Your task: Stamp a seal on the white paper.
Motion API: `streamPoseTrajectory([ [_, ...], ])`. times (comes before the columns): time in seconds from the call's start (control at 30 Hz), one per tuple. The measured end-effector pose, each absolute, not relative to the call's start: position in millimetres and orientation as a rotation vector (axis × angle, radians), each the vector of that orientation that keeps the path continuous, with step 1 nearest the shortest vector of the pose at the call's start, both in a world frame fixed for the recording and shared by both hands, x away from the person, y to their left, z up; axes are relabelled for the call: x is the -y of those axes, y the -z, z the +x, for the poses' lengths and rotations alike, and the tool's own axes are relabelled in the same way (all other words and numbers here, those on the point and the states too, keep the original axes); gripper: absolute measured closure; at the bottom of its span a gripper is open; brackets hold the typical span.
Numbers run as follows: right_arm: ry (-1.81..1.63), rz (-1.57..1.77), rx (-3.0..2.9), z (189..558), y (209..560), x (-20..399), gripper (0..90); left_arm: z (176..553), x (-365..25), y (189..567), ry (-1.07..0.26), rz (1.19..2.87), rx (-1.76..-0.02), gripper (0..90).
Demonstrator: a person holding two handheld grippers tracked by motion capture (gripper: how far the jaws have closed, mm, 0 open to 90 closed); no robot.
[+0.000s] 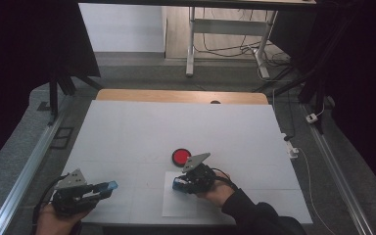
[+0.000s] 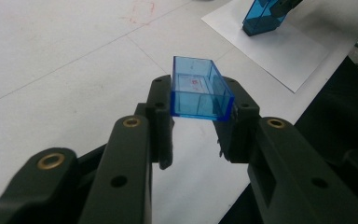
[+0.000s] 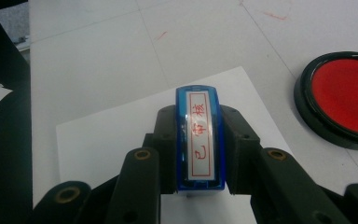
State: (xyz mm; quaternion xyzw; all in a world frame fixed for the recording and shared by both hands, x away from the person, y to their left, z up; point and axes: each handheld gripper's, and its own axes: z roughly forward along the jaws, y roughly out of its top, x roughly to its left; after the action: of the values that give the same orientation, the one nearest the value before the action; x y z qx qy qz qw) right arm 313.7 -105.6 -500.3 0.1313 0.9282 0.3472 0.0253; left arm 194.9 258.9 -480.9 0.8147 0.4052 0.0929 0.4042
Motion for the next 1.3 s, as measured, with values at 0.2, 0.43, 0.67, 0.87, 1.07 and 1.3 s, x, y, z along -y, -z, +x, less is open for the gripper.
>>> streamPoseTrajectory([
  [0.2,-1.072,0.396,-2.865,312.9,500.7,105.9,71.1,195.0,-258.7,480.9,-0.235,2.058,-1.024,68.5],
  [0.43,-1.017,0.356,-2.830,304.8,499.4,101.7,71.0,195.0,-258.6,480.9,-0.235,2.058,-1.024,68.5],
  [0.67,-0.975,0.320,-2.801,299.0,498.7,98.5,71.0,195.0,-258.6,480.9,-0.235,2.058,-1.024,68.5],
  [0.87,-0.969,0.324,-2.803,298.2,498.4,98.0,71.1,195.1,-258.5,480.9,-0.234,2.059,-1.025,68.5],
  [1.07,-1.026,0.395,-2.851,308.9,499.8,103.3,71.0,195.1,-258.6,481.0,-0.234,2.059,-1.025,68.5],
  [1.3,-1.121,0.506,-2.888,318.2,502.8,108.2,71.1,195.1,-258.6,481.0,-0.234,2.059,-1.025,68.5],
])
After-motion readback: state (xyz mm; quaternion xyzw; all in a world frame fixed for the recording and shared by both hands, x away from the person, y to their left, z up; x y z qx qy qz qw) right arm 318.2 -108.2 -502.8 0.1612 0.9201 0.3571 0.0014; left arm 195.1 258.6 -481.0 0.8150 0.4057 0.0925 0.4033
